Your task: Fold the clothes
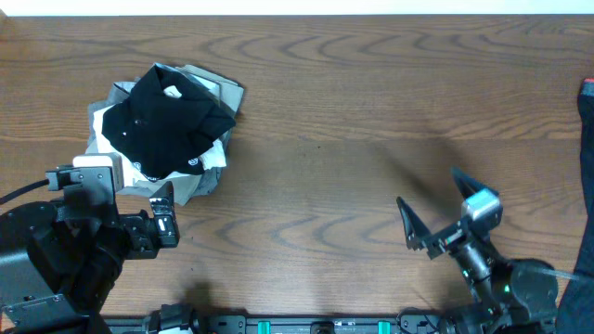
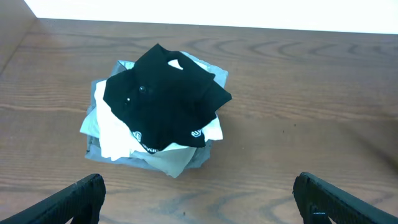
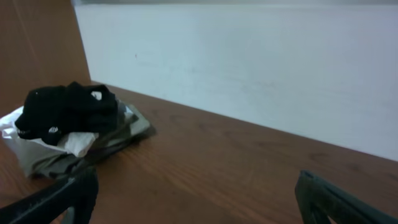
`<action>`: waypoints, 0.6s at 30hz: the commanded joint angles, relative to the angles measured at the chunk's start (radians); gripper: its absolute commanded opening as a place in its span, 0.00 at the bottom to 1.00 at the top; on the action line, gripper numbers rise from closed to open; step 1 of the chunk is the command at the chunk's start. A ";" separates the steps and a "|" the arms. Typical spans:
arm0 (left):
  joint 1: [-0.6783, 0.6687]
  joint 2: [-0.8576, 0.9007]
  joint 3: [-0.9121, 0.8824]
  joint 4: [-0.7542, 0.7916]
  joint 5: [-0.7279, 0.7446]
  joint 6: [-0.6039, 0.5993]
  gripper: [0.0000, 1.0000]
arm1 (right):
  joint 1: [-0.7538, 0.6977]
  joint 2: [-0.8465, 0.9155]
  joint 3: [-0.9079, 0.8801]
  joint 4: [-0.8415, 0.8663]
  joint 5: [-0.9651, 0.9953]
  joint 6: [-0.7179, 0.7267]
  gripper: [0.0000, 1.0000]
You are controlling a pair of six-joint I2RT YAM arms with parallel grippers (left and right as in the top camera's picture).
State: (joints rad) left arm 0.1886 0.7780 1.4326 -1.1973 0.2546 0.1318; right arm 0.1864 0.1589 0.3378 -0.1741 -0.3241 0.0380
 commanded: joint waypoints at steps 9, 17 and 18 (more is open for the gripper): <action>-0.003 0.004 -0.005 0.001 -0.005 0.006 0.98 | 0.010 -0.154 -0.174 0.000 -0.002 -0.006 0.99; -0.003 0.004 -0.005 0.001 -0.005 0.006 0.98 | 0.011 -0.152 -0.333 0.137 -0.002 0.013 0.99; -0.003 0.004 -0.005 0.001 -0.005 0.006 0.98 | 0.011 -0.152 -0.332 0.137 -0.002 0.013 0.99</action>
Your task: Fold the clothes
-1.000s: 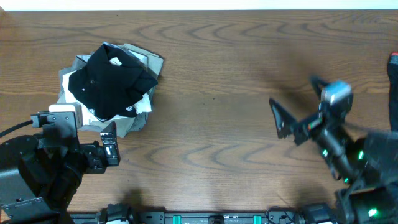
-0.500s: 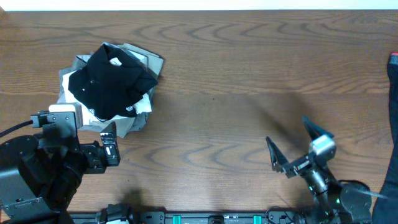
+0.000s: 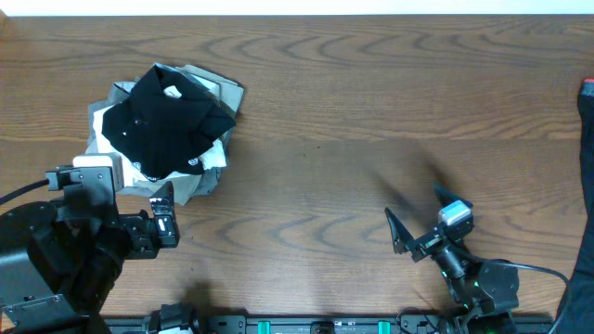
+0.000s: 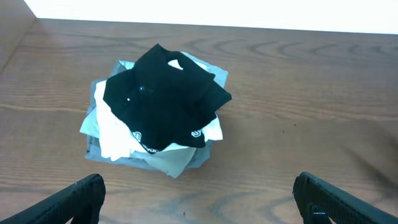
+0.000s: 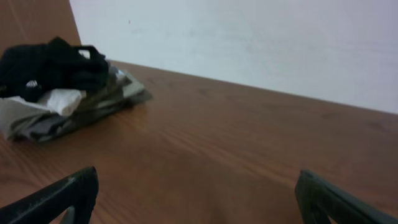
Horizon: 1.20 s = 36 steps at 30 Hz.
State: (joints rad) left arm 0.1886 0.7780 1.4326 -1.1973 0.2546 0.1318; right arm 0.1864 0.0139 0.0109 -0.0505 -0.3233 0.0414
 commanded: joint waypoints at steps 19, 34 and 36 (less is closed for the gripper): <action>-0.003 0.004 -0.005 0.001 -0.005 0.006 0.98 | 0.010 0.133 -0.005 0.005 -0.002 0.010 0.99; -0.003 0.004 -0.005 -0.019 -0.006 0.006 0.98 | 0.010 0.176 -0.005 0.005 -0.002 0.010 0.99; -0.005 0.004 -0.005 -0.029 -0.010 0.007 0.98 | 0.010 0.176 -0.005 0.005 -0.002 0.010 0.99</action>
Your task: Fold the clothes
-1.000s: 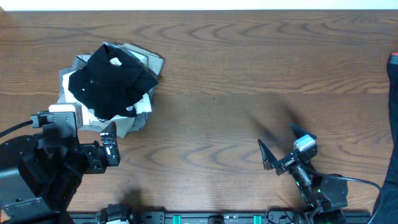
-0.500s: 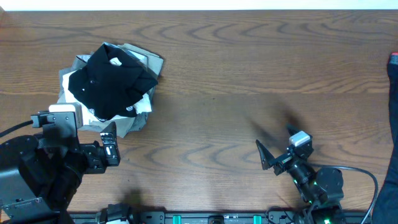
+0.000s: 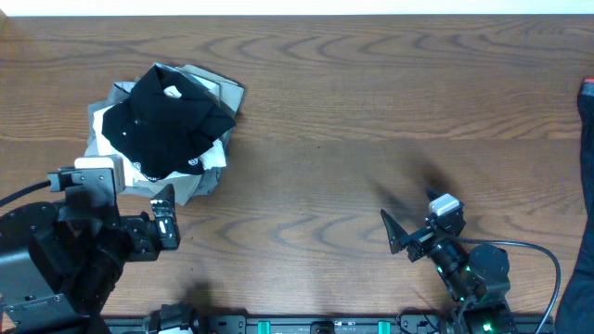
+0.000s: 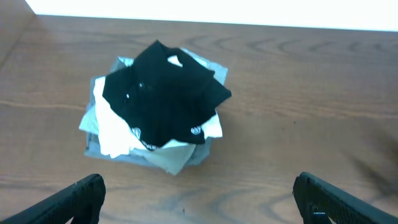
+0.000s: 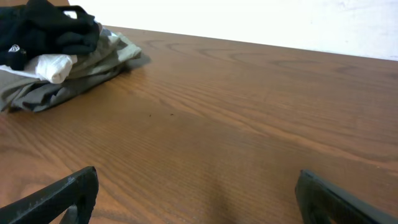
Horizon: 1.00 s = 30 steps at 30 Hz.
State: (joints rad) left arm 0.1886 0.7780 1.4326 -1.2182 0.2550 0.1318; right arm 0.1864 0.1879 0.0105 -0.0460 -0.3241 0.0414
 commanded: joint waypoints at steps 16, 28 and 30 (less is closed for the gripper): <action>-0.098 -0.243 -0.441 0.493 -0.020 0.002 0.98 | 0.010 0.002 -0.005 0.000 -0.001 0.010 0.99; -0.124 -0.618 -0.953 0.782 -0.020 -0.047 0.98 | 0.010 0.002 -0.005 0.000 -0.001 0.010 0.99; -0.133 -0.659 -1.007 0.805 -0.021 -0.051 0.98 | 0.010 0.002 -0.005 0.000 -0.001 0.010 0.99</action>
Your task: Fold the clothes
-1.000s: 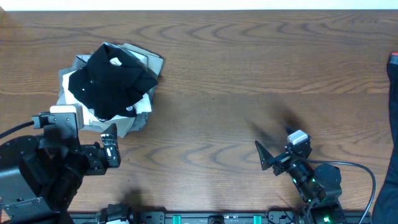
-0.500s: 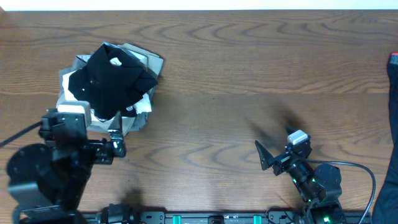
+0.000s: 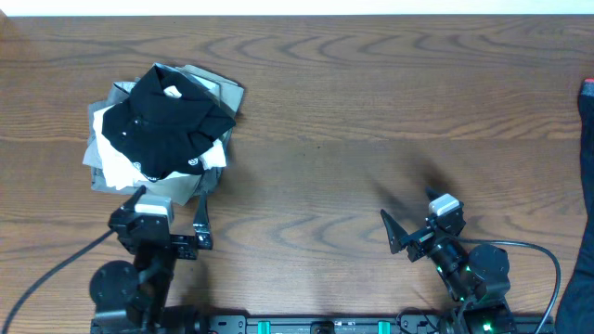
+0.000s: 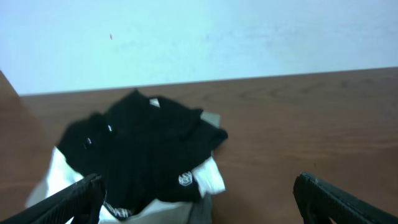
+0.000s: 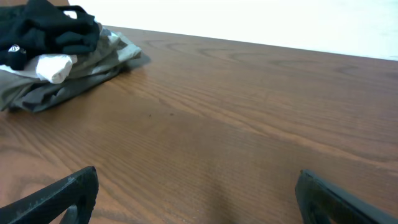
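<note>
A heap of clothes [image 3: 162, 130] lies at the table's left: a black shirt [image 4: 146, 140] on top of white and grey-green garments [image 5: 68, 84]. My left gripper [image 3: 167, 215] sits open at the heap's front edge, low over the table, nothing between its fingers. Far to the right, my right gripper [image 3: 408, 223] rests open near the front edge, facing the heap [image 5: 53, 50] across bare wood.
A dark garment [image 3: 585, 186] hangs along the table's right edge. The wooden table [image 3: 371, 111] stretches between the heap and the right arm. A white wall [image 4: 199, 37] stands behind the table.
My left arm has dropped low and moved right, its gripper now at the heap's front edge, looking level across it. The right arm and the heap have not moved.
At first my right gripper was raised, facing the wall, and the left arm stood folded at the front left above the heap. The right arm then came down and back to rest near the front edge. Now the left arm is low too. The heap stayed untouched.
</note>
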`<action>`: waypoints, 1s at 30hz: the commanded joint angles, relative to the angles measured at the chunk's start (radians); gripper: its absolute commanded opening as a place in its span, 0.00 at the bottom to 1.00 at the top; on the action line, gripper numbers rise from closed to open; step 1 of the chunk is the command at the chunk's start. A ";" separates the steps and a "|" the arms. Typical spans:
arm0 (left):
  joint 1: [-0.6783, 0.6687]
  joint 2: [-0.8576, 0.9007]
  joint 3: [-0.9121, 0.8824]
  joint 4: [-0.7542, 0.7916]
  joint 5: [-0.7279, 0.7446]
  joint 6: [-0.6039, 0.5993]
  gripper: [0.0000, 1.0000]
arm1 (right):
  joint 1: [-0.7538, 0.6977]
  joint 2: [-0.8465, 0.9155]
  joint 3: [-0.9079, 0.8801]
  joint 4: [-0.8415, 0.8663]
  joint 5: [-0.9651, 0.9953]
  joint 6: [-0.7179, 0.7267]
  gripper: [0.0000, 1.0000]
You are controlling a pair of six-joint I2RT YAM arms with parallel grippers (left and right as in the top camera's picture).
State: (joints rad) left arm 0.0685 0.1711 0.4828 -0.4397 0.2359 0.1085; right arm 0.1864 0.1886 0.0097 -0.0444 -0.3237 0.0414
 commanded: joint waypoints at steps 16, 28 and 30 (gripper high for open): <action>-0.055 -0.169 -0.357 0.340 -0.024 -0.027 0.98 | 0.010 0.001 -0.004 -0.001 -0.002 0.010 0.99; -0.092 -0.169 -0.479 0.434 -0.067 -0.018 0.98 | 0.010 0.001 -0.004 -0.001 -0.002 0.010 0.99; -0.107 -0.169 -0.479 0.433 -0.073 -0.007 0.98 | 0.010 0.001 -0.004 -0.001 -0.002 0.010 0.99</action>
State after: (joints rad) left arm -0.0193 0.0109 0.0170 0.0029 0.1928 0.0864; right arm 0.1864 0.1894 0.0093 -0.0444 -0.3241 0.0414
